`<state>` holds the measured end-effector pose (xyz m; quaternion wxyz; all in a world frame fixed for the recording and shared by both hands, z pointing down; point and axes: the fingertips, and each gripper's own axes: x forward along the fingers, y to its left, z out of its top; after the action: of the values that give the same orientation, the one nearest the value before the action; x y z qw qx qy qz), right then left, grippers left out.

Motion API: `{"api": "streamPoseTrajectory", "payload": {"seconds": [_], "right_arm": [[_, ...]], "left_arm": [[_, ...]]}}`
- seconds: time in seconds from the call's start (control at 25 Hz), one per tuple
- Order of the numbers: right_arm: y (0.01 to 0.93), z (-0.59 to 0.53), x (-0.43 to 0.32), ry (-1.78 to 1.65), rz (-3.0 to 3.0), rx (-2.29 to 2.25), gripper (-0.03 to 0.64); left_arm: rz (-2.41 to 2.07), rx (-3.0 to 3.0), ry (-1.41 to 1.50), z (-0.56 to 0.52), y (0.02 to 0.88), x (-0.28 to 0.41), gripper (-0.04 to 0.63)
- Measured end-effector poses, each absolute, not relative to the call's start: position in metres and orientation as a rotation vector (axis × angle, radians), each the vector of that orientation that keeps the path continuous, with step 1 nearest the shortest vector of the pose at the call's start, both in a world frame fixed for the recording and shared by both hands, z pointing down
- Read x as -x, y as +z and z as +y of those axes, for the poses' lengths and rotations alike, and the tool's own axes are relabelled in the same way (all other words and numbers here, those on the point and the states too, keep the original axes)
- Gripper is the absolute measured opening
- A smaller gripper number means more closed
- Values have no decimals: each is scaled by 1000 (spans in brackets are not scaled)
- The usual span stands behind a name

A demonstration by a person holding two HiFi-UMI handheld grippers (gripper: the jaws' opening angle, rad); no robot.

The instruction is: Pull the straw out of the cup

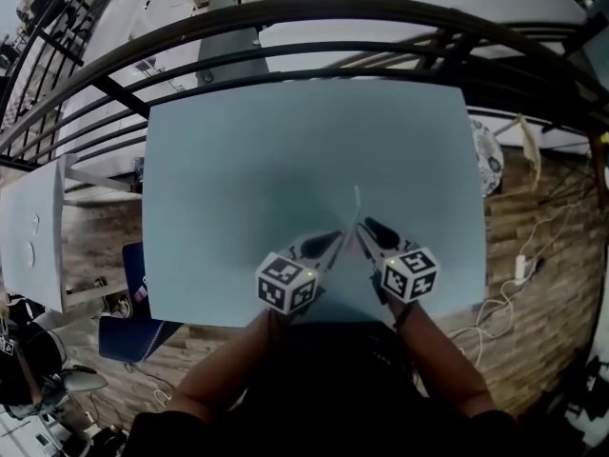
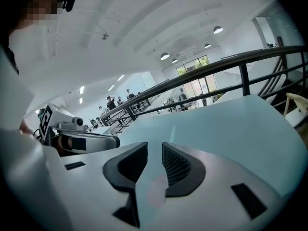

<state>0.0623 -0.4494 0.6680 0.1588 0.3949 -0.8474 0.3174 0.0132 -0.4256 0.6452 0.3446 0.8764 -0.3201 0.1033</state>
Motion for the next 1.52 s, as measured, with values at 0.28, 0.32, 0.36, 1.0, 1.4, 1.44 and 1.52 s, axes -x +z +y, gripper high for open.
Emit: {"api": "streamPoseTrajectory", "payload": {"seconds": [0.28, 0.32, 0.36, 1.0, 1.4, 1.44, 1.52], "right_arm": [[693, -463, -62, 913, -2393, -1111, 86], [697, -464, -62, 912, -2387, -1104, 86], [700, -467, -62, 913, -2379, -1100, 86], [706, -474, -59, 876, -2371, -1065, 38], [667, -454, -59, 838, -2428, -1127, 37], [662, -451, -58, 833, -2436, -1135, 37], [652, -445, -57, 826, -2458, -1153, 37]], "left_arm": [[-847, -2260, 295, -433, 658, -13, 11], [-848, -2259, 298, -433, 659, -14, 11], [-849, -2258, 300, -433, 660, -14, 11], [-878, -2230, 314, -426, 670, -10, 11], [-886, -2268, 264, -406, 640, 3, 11], [-885, -2273, 253, -404, 634, 5, 11], [-883, -2290, 241, -399, 625, 7, 11]]}}
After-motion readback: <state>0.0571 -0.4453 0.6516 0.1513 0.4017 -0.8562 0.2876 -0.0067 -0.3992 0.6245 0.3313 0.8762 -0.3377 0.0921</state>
